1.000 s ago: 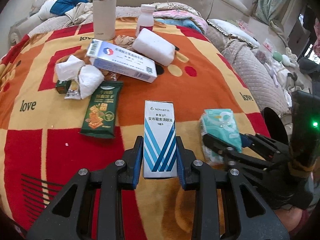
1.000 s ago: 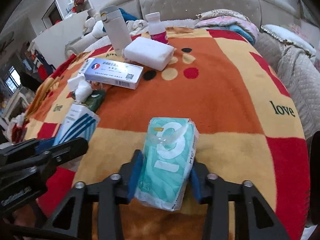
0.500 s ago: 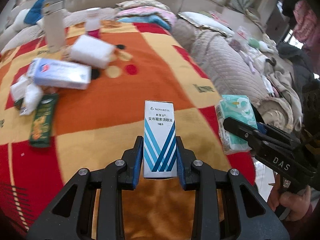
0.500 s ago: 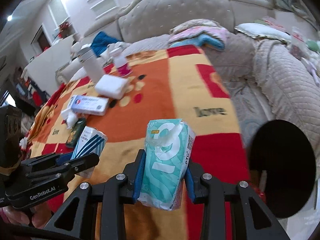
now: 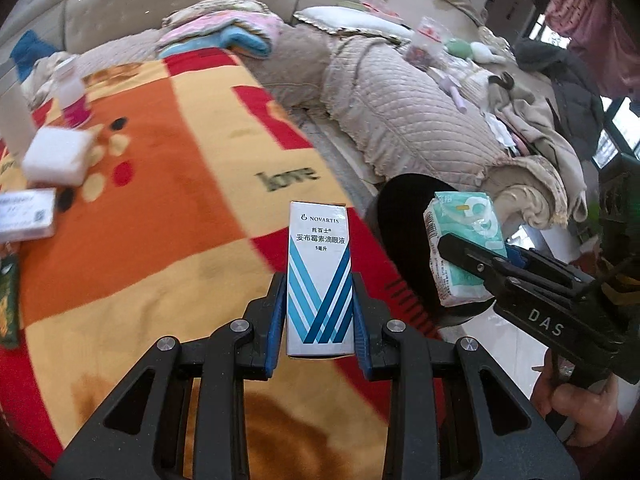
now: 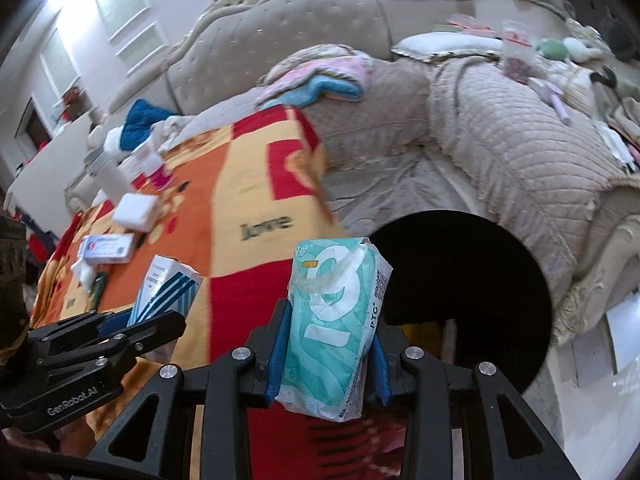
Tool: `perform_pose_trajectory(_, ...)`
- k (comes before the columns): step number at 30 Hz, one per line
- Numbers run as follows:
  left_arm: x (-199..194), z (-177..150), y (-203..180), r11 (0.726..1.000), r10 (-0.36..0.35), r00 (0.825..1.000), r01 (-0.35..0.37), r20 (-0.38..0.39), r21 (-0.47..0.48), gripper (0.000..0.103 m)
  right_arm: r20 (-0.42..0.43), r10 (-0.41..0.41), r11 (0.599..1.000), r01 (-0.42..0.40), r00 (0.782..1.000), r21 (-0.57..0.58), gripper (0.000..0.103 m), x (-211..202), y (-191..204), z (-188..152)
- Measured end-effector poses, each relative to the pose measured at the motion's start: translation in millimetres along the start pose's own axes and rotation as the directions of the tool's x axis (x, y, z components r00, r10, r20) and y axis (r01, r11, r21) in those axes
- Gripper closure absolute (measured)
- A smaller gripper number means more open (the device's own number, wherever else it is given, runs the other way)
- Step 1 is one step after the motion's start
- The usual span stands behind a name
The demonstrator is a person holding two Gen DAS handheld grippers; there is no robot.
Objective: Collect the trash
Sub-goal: 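Carry the blue-striped box and teal tissue pack to the black bin and release both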
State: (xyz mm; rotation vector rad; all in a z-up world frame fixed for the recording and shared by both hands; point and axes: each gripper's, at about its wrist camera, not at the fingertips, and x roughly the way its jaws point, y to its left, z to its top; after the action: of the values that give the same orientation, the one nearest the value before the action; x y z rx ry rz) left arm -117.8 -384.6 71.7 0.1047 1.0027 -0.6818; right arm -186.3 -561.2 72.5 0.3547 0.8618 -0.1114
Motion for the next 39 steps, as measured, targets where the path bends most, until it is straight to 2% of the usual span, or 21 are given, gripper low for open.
perform_pose_trajectory(11, 34.9, 16.4, -37.2, 0.998, -0.036, 0.999, 0.037, -0.034, 0.051, 0.075, -0.015, -0.055, 0.995, 0.056, 0.998, 0.077, 0.069, 7.3, -50.3, 1.4)
perform_pose_trajectory(24, 53.5, 23.3, -49.5, 0.996, -0.060, 0.997, 0.063, -0.057, 0.055, 0.075, -0.026, -0.063, 0.993, 0.065, 0.998, 0.101, 0.069, 13.6, -63.3, -0.2)
perform_pose_trajectory(32, 59.8, 27.5, -54.6, 0.993, -0.108, 0.992, 0.111, -0.064, 0.049, 0.075, -0.021, -0.080, 0.990, 0.082, 0.997, 0.111, 0.069, 13.5, -69.1, 2.8)
perform_pose_trajectory(34, 61.1, 28.4, -55.6, 0.989, -0.139, 0.988, 0.142, -0.064, 0.042, 0.075, -0.009, -0.095, 0.989, 0.096, 0.995, 0.111, 0.069, 12.3, -70.7, 3.6)
perform_pose_trajectory(36, 61.2, 29.8, -57.3, 0.983, -0.179, 0.982, 0.181, -0.060, 0.036, 0.075, 0.001, -0.120, 0.986, 0.119, 0.993, 0.116, 0.062, 10.3, -72.8, 4.5)
perform_pose_trajectory(37, 61.1, 30.2, -57.7, 0.980, -0.192, 0.980, 0.194, -0.058, 0.033, 0.074, 0.006, -0.126, 0.985, 0.125, 0.992, 0.121, 0.053, 8.8, -74.1, 4.4)
perform_pose_trajectory(38, 61.4, 30.2, -57.9, 0.977, -0.210, 0.976, 0.212, -0.060, 0.026, 0.074, 0.012, -0.128, 0.984, 0.125, 0.992, 0.128, 0.048, 7.5, -75.4, 4.5)
perform_pose_trajectory(39, 62.0, 30.3, -57.3, 0.975, -0.222, 0.973, 0.223, -0.065, 0.019, 0.070, 0.015, -0.126, 0.984, 0.123, 0.992, 0.132, 0.048, 6.3, -76.4, 4.4)
